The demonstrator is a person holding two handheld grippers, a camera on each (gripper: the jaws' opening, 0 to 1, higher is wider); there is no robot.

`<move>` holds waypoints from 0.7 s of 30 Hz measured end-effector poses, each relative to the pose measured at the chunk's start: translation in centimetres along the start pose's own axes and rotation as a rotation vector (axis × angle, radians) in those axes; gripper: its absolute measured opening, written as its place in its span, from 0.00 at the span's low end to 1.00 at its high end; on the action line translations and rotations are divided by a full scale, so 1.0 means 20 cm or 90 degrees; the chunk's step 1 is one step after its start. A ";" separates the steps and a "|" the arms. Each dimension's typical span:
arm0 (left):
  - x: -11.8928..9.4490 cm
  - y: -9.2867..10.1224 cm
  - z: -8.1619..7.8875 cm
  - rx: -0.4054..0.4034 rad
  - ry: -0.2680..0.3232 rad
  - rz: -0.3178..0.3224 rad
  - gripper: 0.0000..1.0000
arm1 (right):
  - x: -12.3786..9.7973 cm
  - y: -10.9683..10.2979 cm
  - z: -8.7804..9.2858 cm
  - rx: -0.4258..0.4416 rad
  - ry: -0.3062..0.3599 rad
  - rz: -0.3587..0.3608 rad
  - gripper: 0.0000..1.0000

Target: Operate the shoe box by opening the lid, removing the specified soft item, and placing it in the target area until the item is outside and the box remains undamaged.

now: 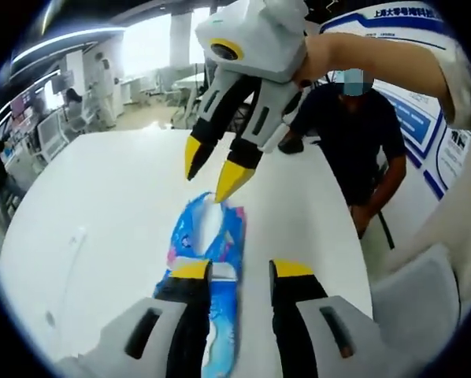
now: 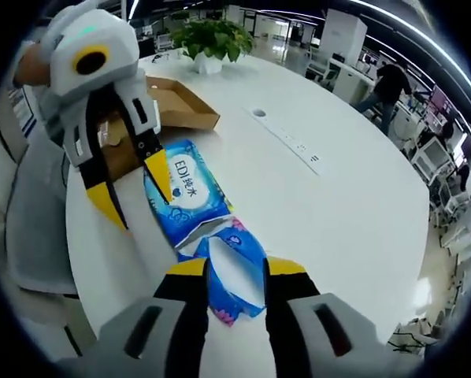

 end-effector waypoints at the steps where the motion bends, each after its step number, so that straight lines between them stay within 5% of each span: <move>1: -0.02 0.01 0.01 -0.003 0.005 -0.001 0.30 | 0.00 -0.01 -0.01 -0.002 0.001 0.001 0.27; 21: -0.50 0.07 0.21 -0.073 0.073 -0.056 0.53 | -0.02 -0.26 -0.33 -0.037 0.022 -0.058 0.42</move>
Point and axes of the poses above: the point that each gripper's makers call its tool centre point, and the gripper's own axes: x roughly forward along the fingers, y roughly to its right, z roughly out of its underside, the point moved 9 cm from there along -x, roughly backward along the fingers, and after that the axes turned 15 degrees about -x, right-handed, at the moved point
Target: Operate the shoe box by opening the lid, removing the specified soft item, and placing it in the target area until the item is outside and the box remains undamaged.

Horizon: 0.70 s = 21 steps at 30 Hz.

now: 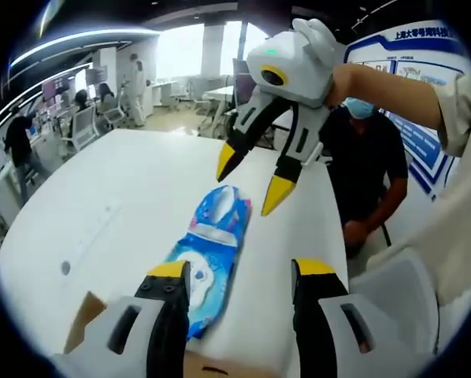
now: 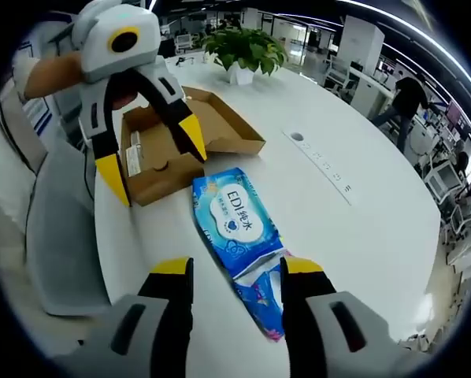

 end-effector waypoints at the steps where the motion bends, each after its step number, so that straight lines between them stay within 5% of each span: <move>1: -0.02 0.00 0.01 -0.002 0.003 -0.002 0.54 | 0.01 -0.01 -0.02 -0.001 0.002 -0.004 0.43; 12: -0.26 0.02 0.17 -0.018 0.044 -0.028 0.68 | 0.07 -0.10 -0.19 -0.017 0.028 -0.029 0.50; 21: -0.45 -0.02 0.30 -0.046 0.077 -0.064 0.67 | 0.15 -0.19 -0.30 -0.045 0.037 -0.068 0.50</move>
Point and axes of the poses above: the point that each gripper's makers call its tool centre point, and the gripper's own axes: x roughly forward along the fingers, y roughly to its right, z roughly out of its underside, the point moved 9 cm from there along -x, roughly backward along the fingers, and after that the axes turned 15 degrees about -x, right-handed, at the moved point
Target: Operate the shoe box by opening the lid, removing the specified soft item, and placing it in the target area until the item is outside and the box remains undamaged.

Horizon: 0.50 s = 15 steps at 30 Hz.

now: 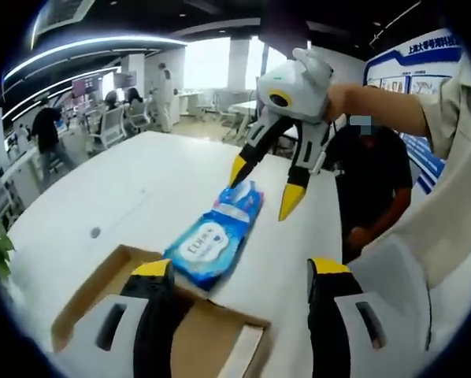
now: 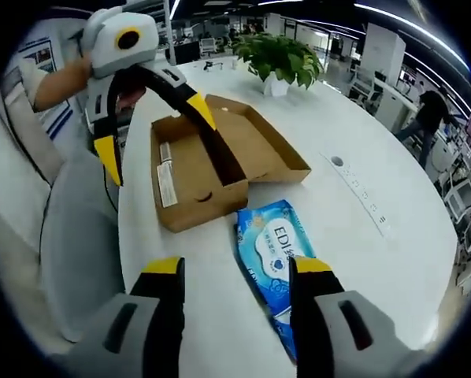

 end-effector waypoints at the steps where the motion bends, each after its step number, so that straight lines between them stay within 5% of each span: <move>1: -0.02 -0.01 0.01 -0.002 0.003 -0.004 0.67 | 0.01 0.00 -0.01 -0.001 0.000 -0.002 0.50; 15: -0.29 -0.14 0.18 -0.029 0.022 -0.086 0.58 | 0.13 -0.07 -0.14 -0.047 0.025 -0.053 0.47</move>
Point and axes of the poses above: the point that each gripper's makers call its tool centre point, and the gripper's own axes: x roughly forward along the fingers, y roughly to its right, z roughly out of its underside, the point moved 9 cm from there along -x, roughly backward along the fingers, and after that the axes turned 15 degrees about -x, right-handed, at the moved point
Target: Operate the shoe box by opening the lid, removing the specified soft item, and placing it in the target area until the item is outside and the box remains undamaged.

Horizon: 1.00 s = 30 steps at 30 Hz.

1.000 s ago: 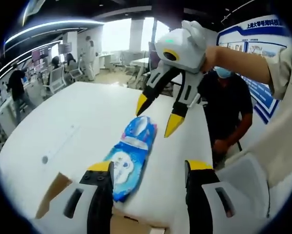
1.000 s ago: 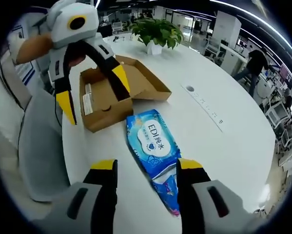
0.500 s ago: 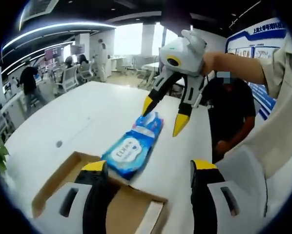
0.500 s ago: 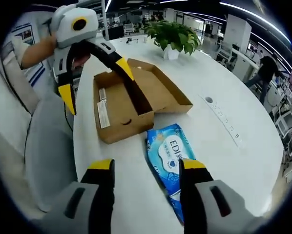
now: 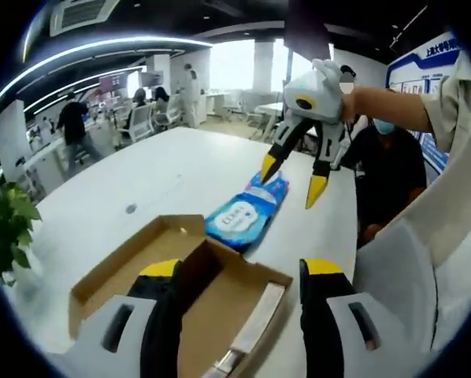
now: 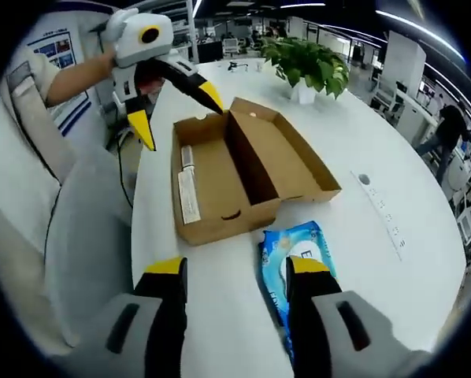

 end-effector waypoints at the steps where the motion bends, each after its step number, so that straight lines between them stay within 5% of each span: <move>1: -0.02 -0.02 0.01 -0.005 0.003 -0.007 0.58 | 0.01 0.00 -0.01 -0.003 0.003 -0.002 0.46; 30: -0.46 -0.34 0.37 -0.124 0.029 -0.172 0.44 | 0.33 -0.01 -0.15 -0.066 0.036 -0.062 0.36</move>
Point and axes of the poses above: the point that each gripper's makers call its tool centre point, and the gripper's own axes: x roughly forward along the fingers, y roughly to its right, z roughly out of its underside, the point moved 9 cm from there along -x, roughly backward along the fingers, and after that the axes turned 15 degrees about -x, right-handed, at the moved point
